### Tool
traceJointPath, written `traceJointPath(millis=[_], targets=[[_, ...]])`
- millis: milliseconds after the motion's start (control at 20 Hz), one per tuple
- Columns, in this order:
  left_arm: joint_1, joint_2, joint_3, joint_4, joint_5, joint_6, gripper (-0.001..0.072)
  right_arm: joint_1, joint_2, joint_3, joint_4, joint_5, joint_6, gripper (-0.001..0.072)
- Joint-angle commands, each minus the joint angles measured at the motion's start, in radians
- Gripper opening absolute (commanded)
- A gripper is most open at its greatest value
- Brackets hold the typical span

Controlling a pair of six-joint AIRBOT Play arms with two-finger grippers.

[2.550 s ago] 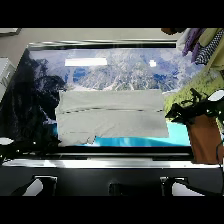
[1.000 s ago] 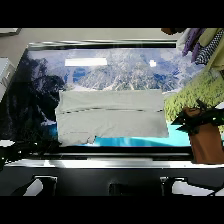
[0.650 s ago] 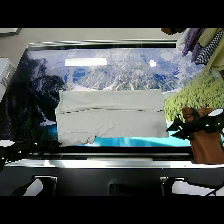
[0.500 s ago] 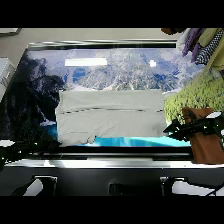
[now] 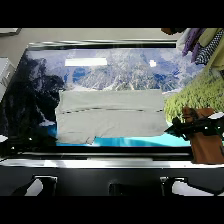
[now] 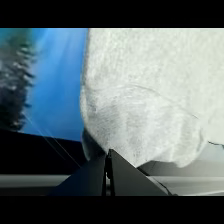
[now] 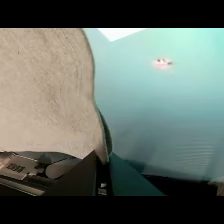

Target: Fold the clothes and pants, and hang the long-sleeved shirts on hangers.

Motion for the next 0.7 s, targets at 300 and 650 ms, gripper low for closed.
traceJointPath(millis=[300,650], targets=[[-0.065,0.267,0.129,0.15,-0.183,-0.286,0.0022,0.036,0.369,0.0,-0.079,0.095,0.139,0.0029],[-0.115,0.039,0.276,-0.027,0.031,-0.285,0.0022,0.281,0.184,0.175,-0.104,-0.198,0.249,0.0029]])
